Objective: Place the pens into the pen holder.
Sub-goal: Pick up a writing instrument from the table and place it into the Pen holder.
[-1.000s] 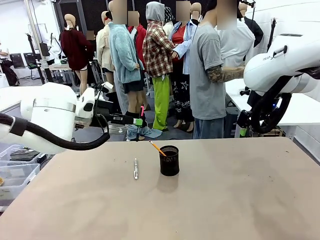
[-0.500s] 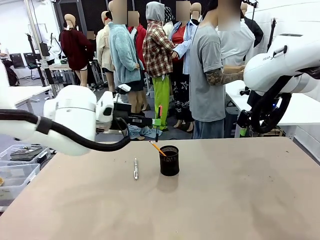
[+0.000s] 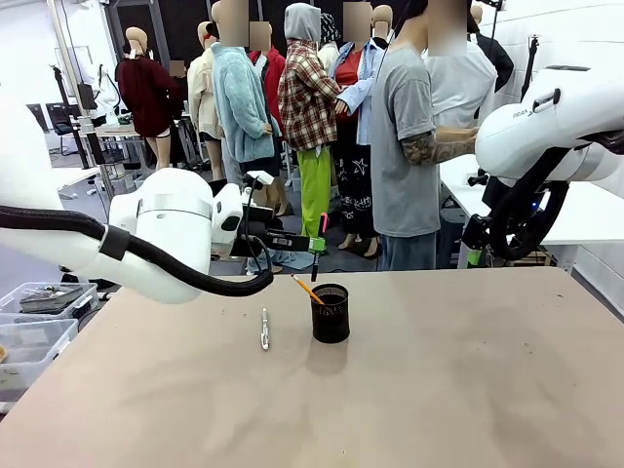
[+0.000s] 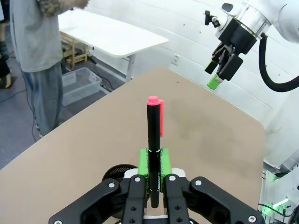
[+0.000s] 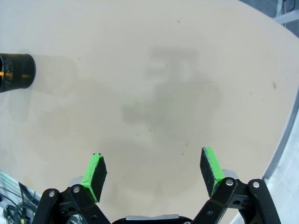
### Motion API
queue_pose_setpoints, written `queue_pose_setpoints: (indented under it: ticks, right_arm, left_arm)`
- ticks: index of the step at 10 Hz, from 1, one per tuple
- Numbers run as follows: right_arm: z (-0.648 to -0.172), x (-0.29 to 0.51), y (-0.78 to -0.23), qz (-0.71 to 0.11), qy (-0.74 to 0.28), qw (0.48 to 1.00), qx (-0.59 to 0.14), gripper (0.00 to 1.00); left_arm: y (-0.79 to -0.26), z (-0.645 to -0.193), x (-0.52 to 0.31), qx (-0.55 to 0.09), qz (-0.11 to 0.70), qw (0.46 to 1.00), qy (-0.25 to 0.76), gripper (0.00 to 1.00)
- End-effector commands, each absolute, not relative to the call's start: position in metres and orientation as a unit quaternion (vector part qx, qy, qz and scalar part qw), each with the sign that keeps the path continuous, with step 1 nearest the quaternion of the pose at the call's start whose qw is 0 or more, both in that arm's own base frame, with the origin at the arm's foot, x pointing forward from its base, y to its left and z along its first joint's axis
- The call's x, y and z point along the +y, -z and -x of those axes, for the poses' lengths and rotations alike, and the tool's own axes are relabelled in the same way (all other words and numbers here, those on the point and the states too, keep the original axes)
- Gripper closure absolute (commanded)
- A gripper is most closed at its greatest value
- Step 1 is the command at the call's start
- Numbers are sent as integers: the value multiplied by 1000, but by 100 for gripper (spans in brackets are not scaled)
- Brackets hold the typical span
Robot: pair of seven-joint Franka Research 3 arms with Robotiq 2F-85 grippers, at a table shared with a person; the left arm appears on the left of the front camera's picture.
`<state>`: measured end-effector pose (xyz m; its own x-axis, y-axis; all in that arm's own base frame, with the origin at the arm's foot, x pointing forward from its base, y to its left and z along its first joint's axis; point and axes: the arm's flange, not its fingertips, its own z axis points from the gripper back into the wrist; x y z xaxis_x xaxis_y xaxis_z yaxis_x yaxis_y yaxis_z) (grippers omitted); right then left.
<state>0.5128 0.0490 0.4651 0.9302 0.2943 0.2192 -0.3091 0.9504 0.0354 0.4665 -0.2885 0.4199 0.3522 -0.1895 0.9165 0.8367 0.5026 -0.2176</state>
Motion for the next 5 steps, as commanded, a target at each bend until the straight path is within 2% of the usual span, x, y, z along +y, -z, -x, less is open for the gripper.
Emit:
queue_pose_setpoints:
  ticks: [1, 5]
  right_arm:
    - [-513, 48, -464, -34, -159, 980, -111, 0]
    - [-513, 48, -464, -34, -159, 980, -111, 0]
  left_arm:
    - [-400, -474, -307, -477, 353, 724, 351, 100]
    - [-372, -502, -330, -478, 360, 725, 342, 100]
